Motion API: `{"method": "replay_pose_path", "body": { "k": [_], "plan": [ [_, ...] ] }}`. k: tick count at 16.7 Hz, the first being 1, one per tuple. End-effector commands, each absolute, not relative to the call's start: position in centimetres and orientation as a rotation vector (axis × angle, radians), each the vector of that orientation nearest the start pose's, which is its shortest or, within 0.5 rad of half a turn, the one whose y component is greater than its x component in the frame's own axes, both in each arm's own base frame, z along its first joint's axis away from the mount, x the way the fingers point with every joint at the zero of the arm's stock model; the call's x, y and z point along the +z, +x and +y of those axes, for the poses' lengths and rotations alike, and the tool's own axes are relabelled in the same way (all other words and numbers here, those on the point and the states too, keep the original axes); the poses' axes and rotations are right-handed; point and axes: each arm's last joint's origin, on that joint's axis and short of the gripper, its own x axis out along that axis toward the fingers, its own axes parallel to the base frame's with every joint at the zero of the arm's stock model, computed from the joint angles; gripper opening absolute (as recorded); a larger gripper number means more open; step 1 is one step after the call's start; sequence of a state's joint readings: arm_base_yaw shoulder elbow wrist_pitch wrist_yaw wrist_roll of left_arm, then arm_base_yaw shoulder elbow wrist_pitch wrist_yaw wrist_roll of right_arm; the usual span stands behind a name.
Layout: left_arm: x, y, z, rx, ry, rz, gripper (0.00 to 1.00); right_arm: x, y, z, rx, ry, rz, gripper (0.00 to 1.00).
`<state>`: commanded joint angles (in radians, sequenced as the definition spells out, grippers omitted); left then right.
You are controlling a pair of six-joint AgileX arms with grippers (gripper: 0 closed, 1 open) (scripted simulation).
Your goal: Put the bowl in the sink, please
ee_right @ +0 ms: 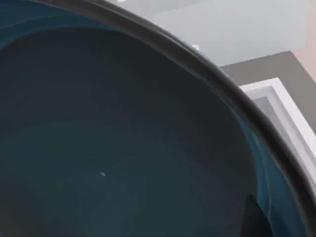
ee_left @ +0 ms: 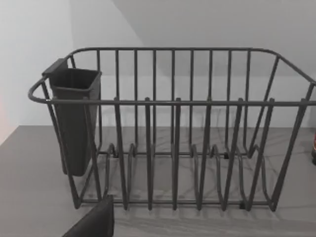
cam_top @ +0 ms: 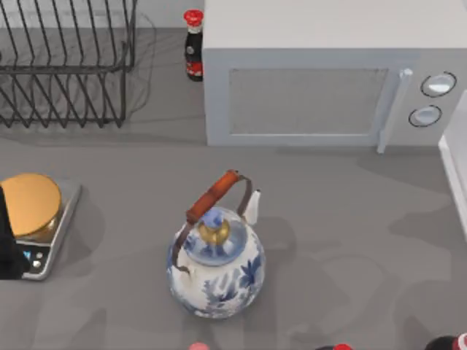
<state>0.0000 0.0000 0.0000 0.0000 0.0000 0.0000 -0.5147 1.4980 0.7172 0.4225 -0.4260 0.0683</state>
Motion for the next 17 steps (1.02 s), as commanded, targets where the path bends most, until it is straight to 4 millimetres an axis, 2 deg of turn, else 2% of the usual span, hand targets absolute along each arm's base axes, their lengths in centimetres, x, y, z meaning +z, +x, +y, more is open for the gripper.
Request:
{"method": "replay_pose_path", "body": {
  "k": [4,7,15,17],
  "plan": [
    [16.0,10.57,-0.12,0.0,0.0,0.0,1.0,20.26,27.09,-14.2,-0.043,0.086,0.118,0.0],
    [16.0,10.57,-0.12,0.0,0.0,0.0,1.0,20.72,26.76,-13.82,-0.018,0.019,0.027,0.0],
    [16.0,10.57,-0.12,0.0,0.0,0.0,1.0,20.84,26.79,-13.72,-0.012,0.003,0.002,0.0],
    [16.0,10.57,-0.12,0.0,0.0,0.0,1.0,20.12,27.06,-13.86,-0.008,0.004,0.005,0.0]
  ]
}}
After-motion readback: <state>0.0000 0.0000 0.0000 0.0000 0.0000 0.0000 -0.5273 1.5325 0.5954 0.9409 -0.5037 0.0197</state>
